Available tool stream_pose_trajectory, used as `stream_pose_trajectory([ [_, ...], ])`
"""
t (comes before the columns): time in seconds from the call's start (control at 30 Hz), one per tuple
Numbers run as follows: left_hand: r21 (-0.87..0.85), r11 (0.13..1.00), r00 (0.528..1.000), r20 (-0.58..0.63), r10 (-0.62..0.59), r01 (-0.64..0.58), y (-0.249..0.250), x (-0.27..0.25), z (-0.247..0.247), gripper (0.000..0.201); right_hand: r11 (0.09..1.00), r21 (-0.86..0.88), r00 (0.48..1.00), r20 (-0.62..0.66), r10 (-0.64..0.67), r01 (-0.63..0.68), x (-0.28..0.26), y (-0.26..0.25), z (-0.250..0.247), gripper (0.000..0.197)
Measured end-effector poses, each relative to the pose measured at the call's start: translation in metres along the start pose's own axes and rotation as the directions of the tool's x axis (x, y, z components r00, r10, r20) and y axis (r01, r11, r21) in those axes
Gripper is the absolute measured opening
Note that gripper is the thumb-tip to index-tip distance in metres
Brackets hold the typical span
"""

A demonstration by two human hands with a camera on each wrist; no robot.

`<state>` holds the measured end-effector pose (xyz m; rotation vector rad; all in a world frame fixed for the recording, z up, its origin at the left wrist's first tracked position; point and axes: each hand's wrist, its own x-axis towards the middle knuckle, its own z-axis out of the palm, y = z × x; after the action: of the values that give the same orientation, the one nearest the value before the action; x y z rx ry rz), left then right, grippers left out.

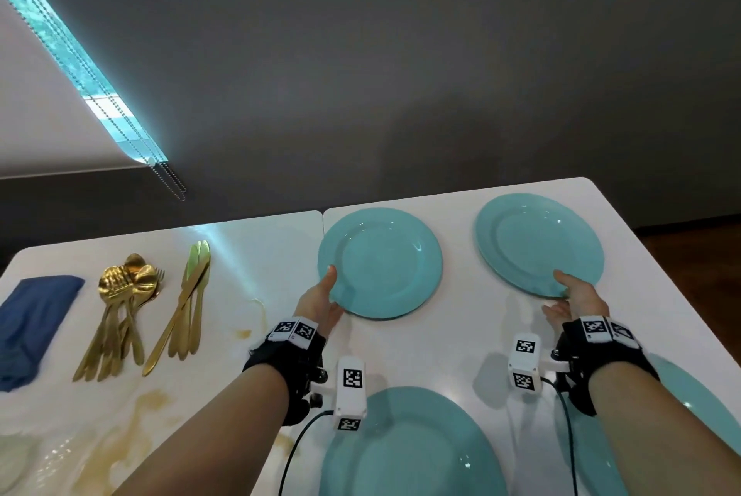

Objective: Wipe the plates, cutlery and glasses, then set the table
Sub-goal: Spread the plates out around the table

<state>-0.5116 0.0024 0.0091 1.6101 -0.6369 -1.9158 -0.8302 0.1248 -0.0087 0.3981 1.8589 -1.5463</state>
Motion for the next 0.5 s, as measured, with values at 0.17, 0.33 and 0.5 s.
stream_pose_trajectory([
  [0.17, 0.261, 0.965, 0.99, -0.124, 0.067, -0.032, 0.011, -0.003, -0.037, 0.053, 0.986, -0.154, 0.997, -0.016, -0.073, 0.07, -0.036, 0.004, 0.01, 0.05],
  [0.33, 0.703, 0.711, 0.924, -0.28, 0.26, 0.013, 0.035, 0.001, -0.113, 0.052, 0.975, -0.216, 0.993, 0.119, -0.022, 0.048, -0.089, 0.019, 0.055, 0.01],
  [0.5, 0.903, 0.361, 0.826, -0.38, 0.416, 0.233, 0.051, 0.009, -0.184, 0.048, 0.919, -0.37, 0.935, 0.354, 0.006, 0.134, -0.147, 0.047, 0.106, 0.015],
])
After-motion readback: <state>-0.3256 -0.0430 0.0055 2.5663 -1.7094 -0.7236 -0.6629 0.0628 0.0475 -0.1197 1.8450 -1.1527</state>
